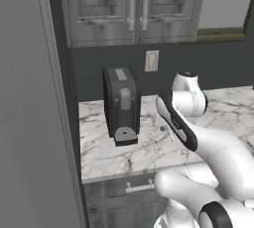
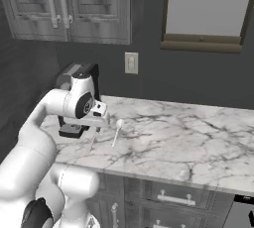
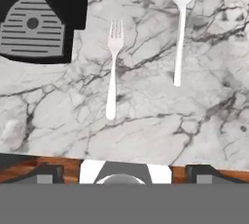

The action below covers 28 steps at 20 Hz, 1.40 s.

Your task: Take the fork and place it on the left side of the plate. Then take the spoon and place it on the right side of the plate. Make sure they're directly next to the plate.

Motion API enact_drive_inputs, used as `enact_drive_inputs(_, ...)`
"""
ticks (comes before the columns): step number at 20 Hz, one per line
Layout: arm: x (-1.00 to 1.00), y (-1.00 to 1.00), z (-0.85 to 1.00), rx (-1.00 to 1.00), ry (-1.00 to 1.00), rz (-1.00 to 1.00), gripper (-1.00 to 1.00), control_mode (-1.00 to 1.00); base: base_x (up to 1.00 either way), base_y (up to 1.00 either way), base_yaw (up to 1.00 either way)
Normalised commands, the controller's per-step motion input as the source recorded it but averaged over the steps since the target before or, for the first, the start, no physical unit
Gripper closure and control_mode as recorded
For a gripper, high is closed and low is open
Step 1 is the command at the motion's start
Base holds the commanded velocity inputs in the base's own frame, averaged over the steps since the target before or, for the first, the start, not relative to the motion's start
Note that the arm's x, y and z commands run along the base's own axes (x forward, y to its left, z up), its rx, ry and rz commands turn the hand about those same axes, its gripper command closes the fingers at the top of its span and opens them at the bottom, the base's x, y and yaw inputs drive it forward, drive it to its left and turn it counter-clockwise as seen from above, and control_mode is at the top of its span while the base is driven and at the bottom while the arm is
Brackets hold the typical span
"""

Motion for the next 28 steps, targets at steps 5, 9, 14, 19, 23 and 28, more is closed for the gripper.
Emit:
enact_drive_inputs(5, 0.55, -0.37, -0.31, 0.0, 0.03, -0.02, -1.0, -1.0, 0.0, 0.0, 0.0)
enact_drive_inputs(9, 0.53, -0.28, -0.22, 0.01, 0.06, -0.01, -1.0, -1.0, 0.0, 0.0, 0.0)
enact_drive_inputs(14, 0.38, -0.29, -0.11, 0.04, 0.03, 0.0, -1.0, -1.0, 0.0, 0.0, 0.0)
enact_drive_inputs(19, 0.32, -0.21, -0.31, 0.0, 0.05, 0.0, -1.0, -1.0, 0.0, 0.0, 0.0)
enact_drive_inputs(23, 0.2, 0.0, -0.51, 0.0, 0.07, 0.0, -1.0, -1.0, 0.0, 0.0, 0.0)
enact_drive_inputs(28, 0.17, 0.0, -0.26, 0.0, 0.01, 0.0, -1.0, -1.0, 0.0, 0.0, 0.0)
